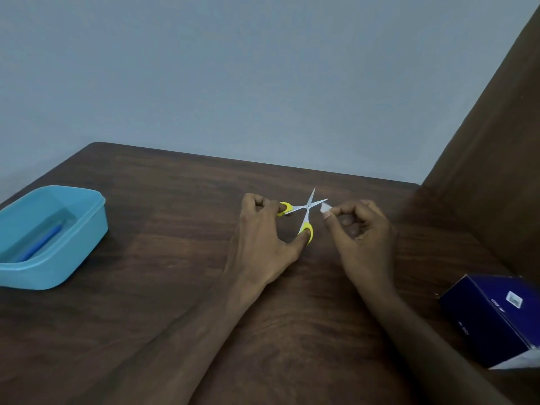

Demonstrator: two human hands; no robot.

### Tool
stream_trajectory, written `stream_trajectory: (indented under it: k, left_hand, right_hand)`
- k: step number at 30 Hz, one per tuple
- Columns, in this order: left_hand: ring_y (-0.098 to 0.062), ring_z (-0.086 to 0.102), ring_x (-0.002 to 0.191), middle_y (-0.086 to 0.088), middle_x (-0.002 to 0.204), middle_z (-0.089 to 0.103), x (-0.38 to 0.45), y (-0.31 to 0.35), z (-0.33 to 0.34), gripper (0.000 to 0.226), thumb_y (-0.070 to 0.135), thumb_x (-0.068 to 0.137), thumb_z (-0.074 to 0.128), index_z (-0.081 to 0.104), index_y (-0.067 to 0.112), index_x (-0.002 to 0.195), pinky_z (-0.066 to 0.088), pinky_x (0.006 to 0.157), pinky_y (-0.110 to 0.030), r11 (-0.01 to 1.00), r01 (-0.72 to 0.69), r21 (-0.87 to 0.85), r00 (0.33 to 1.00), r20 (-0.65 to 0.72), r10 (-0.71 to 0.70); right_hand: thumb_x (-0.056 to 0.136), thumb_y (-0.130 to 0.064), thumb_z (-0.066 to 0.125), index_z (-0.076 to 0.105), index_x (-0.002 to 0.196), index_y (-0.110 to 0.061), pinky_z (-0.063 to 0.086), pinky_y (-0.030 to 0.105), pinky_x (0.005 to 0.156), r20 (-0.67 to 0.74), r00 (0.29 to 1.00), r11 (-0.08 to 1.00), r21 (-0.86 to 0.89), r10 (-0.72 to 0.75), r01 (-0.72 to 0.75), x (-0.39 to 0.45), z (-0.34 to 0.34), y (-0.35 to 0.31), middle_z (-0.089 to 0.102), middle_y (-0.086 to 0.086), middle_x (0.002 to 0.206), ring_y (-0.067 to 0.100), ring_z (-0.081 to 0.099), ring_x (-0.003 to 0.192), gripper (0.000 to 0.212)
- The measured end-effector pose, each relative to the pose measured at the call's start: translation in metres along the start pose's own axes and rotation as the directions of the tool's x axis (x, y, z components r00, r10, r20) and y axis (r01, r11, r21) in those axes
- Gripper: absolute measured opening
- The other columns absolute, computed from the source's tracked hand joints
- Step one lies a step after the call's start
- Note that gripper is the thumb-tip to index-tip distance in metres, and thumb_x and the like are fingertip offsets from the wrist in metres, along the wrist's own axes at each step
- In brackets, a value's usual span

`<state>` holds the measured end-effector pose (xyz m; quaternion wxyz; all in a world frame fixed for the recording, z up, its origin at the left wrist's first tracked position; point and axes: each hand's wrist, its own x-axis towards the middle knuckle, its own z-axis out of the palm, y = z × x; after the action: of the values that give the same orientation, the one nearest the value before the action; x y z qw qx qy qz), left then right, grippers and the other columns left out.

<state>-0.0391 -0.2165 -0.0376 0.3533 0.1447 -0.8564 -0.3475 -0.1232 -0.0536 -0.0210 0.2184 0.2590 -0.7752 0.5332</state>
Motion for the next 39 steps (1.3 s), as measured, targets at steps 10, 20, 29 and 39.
stream_trajectory:
  k: [10, 20, 29, 39]
  left_hand:
    - [-0.015, 0.059, 0.105, 0.008, 0.112, 0.054, 0.001, -0.003, 0.003, 0.050, 0.061, 0.077, 0.080, 0.074, 0.023, 0.110, 0.057, 0.084, -0.034, 0.997, -0.026, 0.075, 0.997, -0.075, 0.031]
    - [-0.009, 0.070, 0.105, 0.013, 0.109, 0.078, -0.001, 0.008, -0.005, 0.042, 0.055, 0.085, 0.077, 0.079, 0.028, 0.117, 0.054, 0.086, -0.028, 0.994, -0.070, 0.078, 0.996, -0.041, 0.074]
    - [0.006, 0.071, 0.078, 0.018, 0.081, 0.078, 0.006, 0.006, -0.012, 0.015, 0.032, 0.102, 0.072, 0.085, 0.026, 0.098, 0.044, 0.066, -0.005, 0.967, 0.084, -0.239, 0.996, -0.014, -0.090]
    - [0.005, 0.066, 0.066, 0.008, 0.081, 0.081, 0.010, -0.001, -0.011, 0.016, 0.037, 0.097, 0.078, 0.086, 0.024, 0.102, 0.049, 0.064, -0.022, 0.847, 0.235, -0.476, 0.961, 0.243, -0.130]
  right_hand:
    - [0.099, -0.009, 0.074, 0.070, 0.095, -0.001, 0.055, 0.025, 0.060, 0.361, 0.918, 0.908, 0.309, 0.162, -0.282, -0.006, 0.015, -0.007, 0.078, 0.017, 0.084, 0.010, 0.068, 0.060, 0.009]
    - [0.093, -0.017, 0.082, 0.077, 0.089, -0.022, 0.065, 0.045, 0.072, 0.154, 0.983, 0.983, 0.137, 0.098, -0.119, 0.006, 0.009, 0.009, 0.079, -0.003, 0.076, 0.018, 0.077, 0.071, 0.008]
    - [0.096, -0.008, 0.077, 0.076, 0.093, -0.010, 0.063, 0.034, 0.070, 0.273, 0.959, 0.987, 0.155, -0.073, 0.031, 0.001, 0.004, -0.003, 0.076, 0.001, 0.071, 0.019, 0.075, 0.065, 0.004]
    - [0.096, -0.009, 0.078, 0.076, 0.094, -0.016, 0.066, 0.047, 0.072, 0.251, 0.963, 0.985, 0.164, -0.099, 0.058, -0.001, 0.006, -0.004, 0.078, 0.002, 0.079, 0.020, 0.077, 0.071, 0.008]
